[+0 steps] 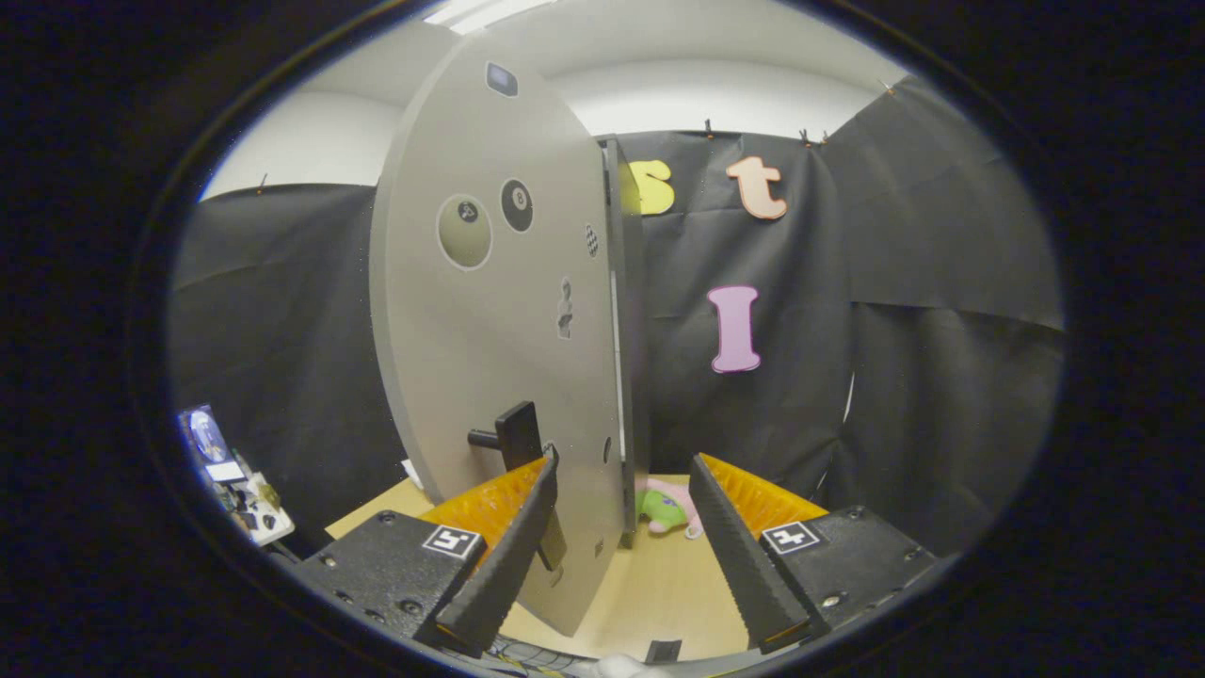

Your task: Open the shoe cabinet door, grab the shoes and put them into the shoe cabinet, then close the shoe cabinet door.

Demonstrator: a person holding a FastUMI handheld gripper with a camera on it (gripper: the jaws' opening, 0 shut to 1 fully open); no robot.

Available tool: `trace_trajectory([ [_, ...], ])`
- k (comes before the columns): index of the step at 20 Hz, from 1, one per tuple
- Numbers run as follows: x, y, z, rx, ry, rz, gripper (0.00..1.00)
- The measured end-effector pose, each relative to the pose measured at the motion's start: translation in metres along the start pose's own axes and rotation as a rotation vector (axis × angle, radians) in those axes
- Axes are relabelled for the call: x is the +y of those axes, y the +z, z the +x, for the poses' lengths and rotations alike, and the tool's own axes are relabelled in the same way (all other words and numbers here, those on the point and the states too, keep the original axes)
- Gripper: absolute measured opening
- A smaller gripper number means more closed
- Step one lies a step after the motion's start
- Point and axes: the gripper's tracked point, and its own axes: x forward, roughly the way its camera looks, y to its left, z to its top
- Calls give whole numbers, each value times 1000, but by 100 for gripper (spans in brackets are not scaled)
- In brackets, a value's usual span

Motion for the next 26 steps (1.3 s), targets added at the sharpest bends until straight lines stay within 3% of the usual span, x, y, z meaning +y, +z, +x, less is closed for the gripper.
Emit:
trace_trajectory([
  [16,105,-21,35,14,-61,18,94],
  [24,169,-28,85,24,19,32,94],
  [26,177,-29,95,20,17,53,98],
])
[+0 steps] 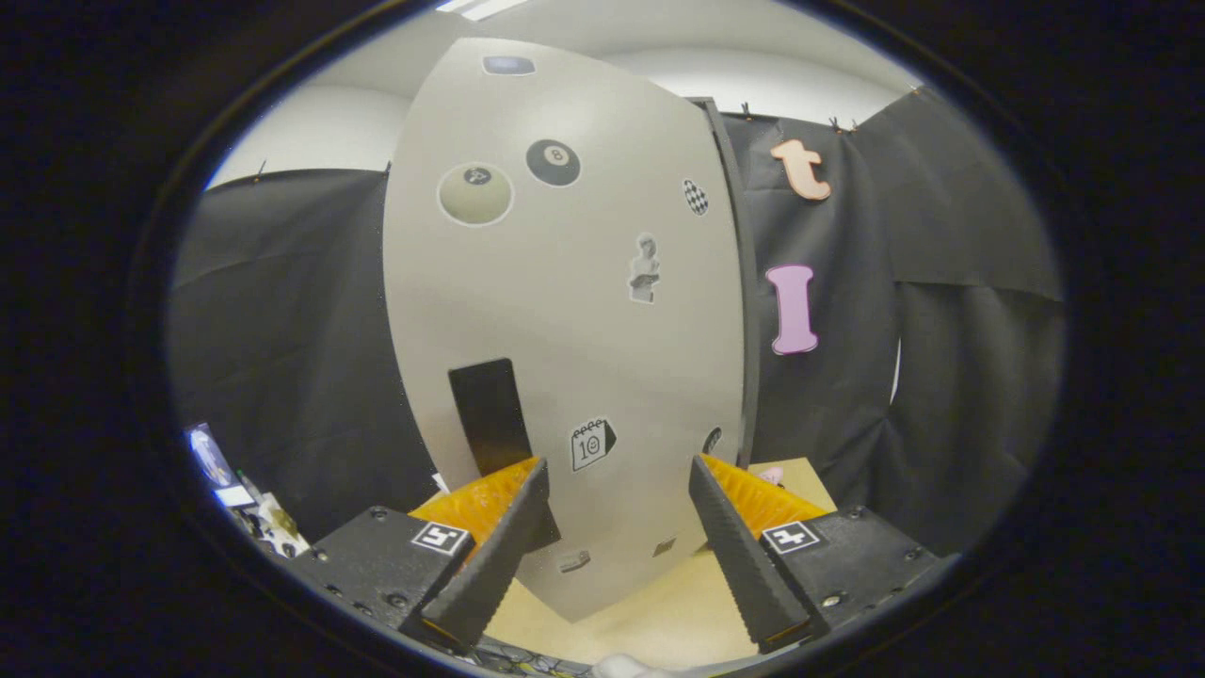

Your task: Open the shoe cabinet door, grab the shoes and put them into the shoe cabinet, then close the shoe cabinet door.

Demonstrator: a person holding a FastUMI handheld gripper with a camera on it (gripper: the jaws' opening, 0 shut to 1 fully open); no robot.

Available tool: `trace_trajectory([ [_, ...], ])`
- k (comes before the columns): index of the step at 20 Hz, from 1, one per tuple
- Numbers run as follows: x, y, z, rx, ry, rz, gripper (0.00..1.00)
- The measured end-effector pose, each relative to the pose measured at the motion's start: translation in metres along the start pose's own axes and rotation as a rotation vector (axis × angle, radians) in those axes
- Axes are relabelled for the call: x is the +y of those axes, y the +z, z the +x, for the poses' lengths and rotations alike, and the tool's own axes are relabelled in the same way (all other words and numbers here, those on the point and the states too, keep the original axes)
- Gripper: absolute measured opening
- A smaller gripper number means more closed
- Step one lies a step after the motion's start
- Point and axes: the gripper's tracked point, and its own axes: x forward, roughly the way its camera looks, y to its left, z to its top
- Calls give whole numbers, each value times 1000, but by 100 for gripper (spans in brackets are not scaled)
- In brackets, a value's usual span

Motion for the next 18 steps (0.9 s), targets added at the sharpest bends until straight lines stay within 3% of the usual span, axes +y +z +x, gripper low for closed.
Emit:
trace_trajectory([
  [9,8,2,-7,-23,-30,-35,97],
  [18,6,14,-70,-96,-123,-33,98],
])
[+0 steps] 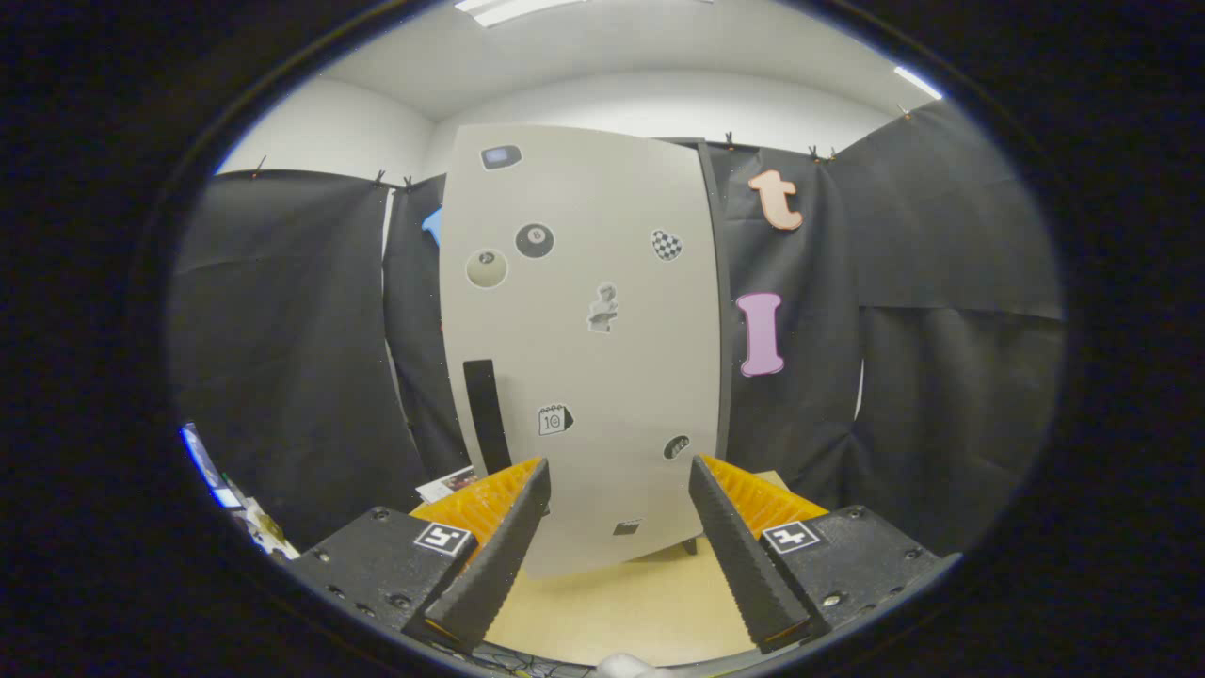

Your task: Open the shoe cabinet door, grab the shoes and put them into the shoe cabinet, then close the shoe cabinet door.

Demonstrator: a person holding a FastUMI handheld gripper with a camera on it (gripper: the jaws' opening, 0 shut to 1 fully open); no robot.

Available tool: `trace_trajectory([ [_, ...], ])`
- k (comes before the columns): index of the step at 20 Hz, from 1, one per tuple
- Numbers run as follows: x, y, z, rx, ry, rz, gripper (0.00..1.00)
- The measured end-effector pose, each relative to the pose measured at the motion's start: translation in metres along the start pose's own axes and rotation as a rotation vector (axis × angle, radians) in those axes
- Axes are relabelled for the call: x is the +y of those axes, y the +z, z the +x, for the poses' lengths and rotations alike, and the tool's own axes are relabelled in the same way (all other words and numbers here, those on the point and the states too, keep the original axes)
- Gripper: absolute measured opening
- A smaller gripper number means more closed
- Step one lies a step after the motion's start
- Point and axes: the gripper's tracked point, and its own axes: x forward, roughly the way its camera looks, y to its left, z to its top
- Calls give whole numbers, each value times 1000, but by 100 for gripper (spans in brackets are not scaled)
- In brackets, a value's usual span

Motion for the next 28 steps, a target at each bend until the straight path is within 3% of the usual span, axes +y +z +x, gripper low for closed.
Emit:
trace_trajectory([
  [8,-30,-17,-45,14,-107,-5,97],
  [28,-35,-21,-63,9,-139,-16,97],
])
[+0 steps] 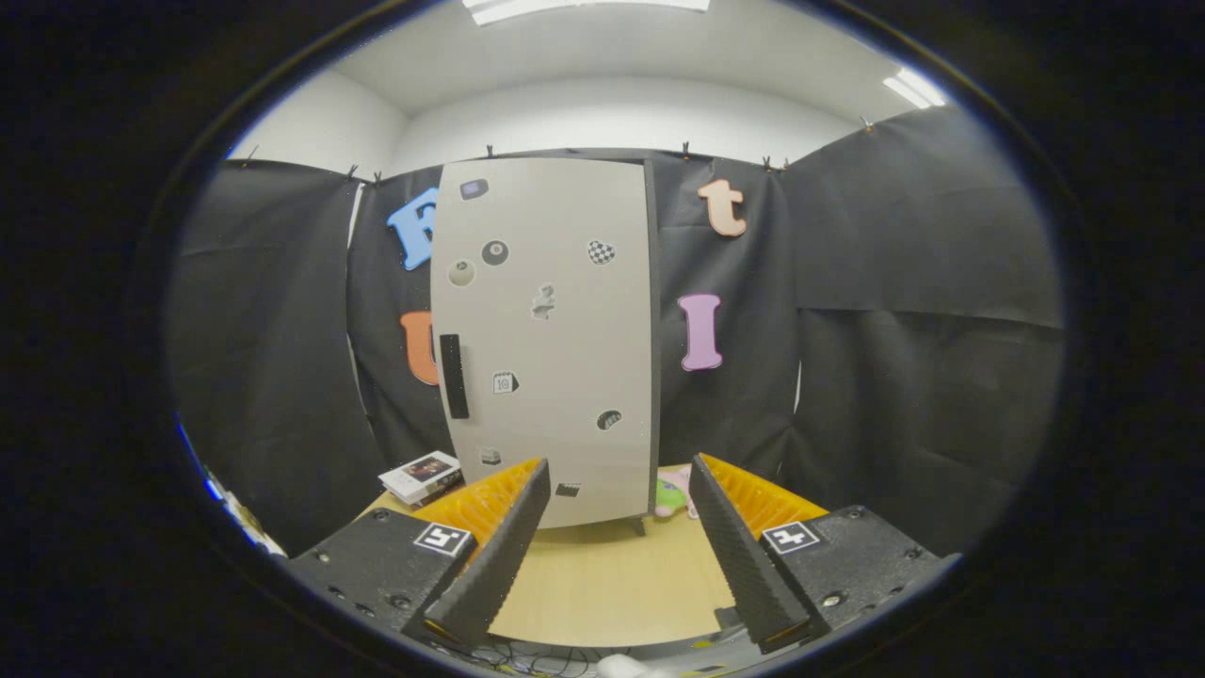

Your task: Open the shoe cabinet door, grab the shoes and put them into the shoe cabinet, then close the shoe cabinet door.

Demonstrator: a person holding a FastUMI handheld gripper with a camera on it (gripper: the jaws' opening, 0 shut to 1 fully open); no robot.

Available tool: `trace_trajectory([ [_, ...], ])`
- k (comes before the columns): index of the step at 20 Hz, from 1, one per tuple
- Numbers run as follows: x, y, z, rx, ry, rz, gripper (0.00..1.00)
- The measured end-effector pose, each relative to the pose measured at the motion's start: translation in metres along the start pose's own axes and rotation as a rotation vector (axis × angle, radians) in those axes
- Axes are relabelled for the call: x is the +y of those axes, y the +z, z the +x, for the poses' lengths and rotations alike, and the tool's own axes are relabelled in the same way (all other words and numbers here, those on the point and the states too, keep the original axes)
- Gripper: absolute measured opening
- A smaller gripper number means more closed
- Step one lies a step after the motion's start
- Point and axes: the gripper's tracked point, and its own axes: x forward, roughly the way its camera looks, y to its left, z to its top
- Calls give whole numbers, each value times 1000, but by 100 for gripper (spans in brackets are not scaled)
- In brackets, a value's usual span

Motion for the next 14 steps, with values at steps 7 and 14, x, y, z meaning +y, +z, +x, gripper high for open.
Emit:
trace_trajectory([
  [7,2,4,-4,-9,3,0,98],
  [14,3,10,-10,-32,1,-12,98],
])
